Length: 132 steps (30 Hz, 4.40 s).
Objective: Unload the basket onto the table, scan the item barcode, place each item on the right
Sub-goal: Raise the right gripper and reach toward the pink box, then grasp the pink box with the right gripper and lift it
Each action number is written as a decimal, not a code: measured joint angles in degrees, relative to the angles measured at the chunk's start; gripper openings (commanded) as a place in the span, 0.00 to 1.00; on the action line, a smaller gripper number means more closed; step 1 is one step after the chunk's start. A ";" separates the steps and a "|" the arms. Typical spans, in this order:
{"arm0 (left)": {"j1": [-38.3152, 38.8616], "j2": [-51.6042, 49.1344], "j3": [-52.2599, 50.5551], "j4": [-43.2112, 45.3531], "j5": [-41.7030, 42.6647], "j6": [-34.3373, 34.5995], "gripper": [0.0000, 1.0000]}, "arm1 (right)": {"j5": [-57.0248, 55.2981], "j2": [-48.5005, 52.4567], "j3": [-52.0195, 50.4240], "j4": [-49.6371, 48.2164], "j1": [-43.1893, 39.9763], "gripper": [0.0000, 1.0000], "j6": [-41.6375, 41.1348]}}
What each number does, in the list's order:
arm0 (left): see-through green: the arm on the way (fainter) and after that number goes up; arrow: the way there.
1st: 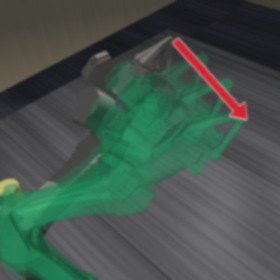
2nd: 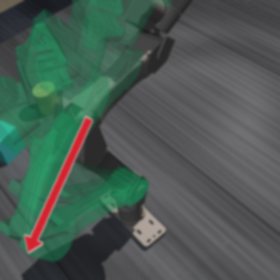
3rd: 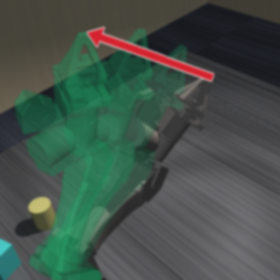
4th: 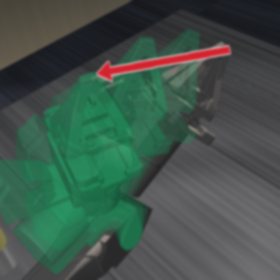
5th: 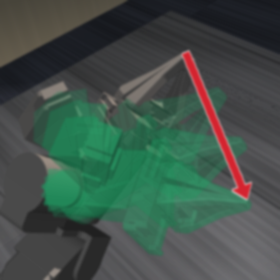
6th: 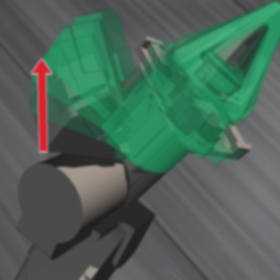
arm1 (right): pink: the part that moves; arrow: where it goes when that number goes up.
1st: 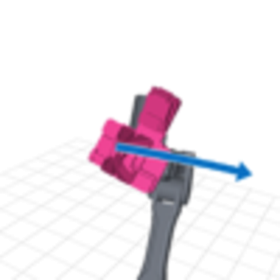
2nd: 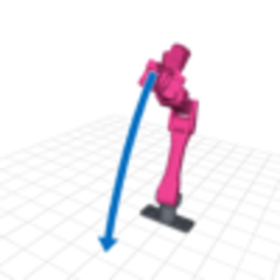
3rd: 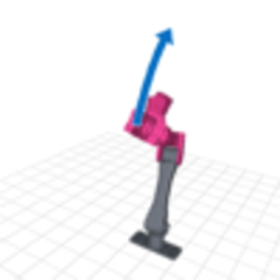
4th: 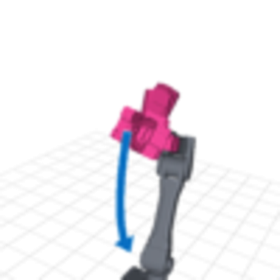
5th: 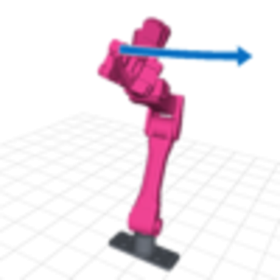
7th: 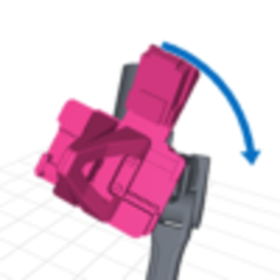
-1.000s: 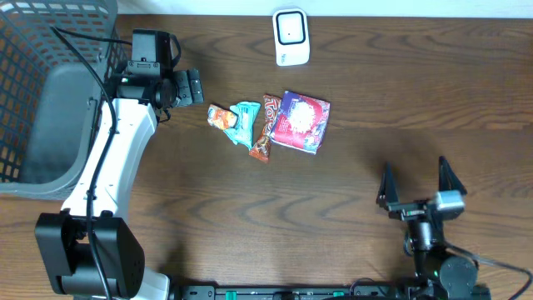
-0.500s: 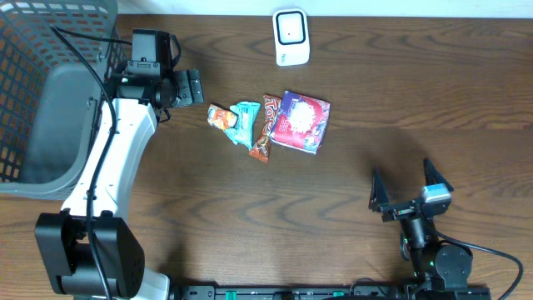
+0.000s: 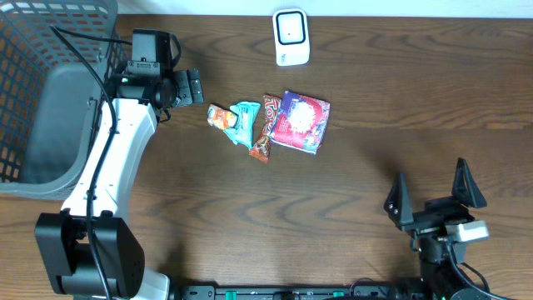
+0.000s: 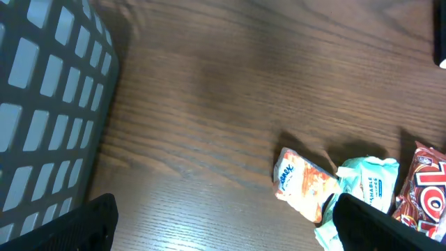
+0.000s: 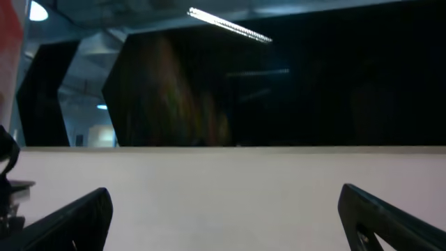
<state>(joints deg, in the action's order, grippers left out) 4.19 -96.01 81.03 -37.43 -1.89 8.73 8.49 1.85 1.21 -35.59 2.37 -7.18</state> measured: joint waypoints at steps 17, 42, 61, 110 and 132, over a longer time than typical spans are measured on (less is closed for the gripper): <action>0.00 -0.02 0.00 0.07 0.02 0.00 0.98 | 11.69 47.56 35.47 29.00 5.40 0.99 6.19; 0.00 -0.11 0.00 0.09 0.00 0.00 0.98 | 11.23 79.84 69.83 60.48 21.88 0.99 12.33; 0.00 -0.11 0.00 0.09 0.02 0.00 0.97 | 5.53 79.87 69.85 58.29 21.88 0.99 -6.67; 0.00 -0.13 0.00 0.09 0.02 0.00 0.98 | 1.53 105.70 88.11 84.37 14.60 0.99 -13.14; 0.00 -0.13 0.00 0.09 0.02 0.00 0.98 | 0.57 107.32 88.06 82.64 12.76 0.86 -13.64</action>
<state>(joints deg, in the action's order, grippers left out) 4.19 -96.14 81.03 -37.34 -1.87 8.73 9.06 109.16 89.27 47.05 15.14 -20.82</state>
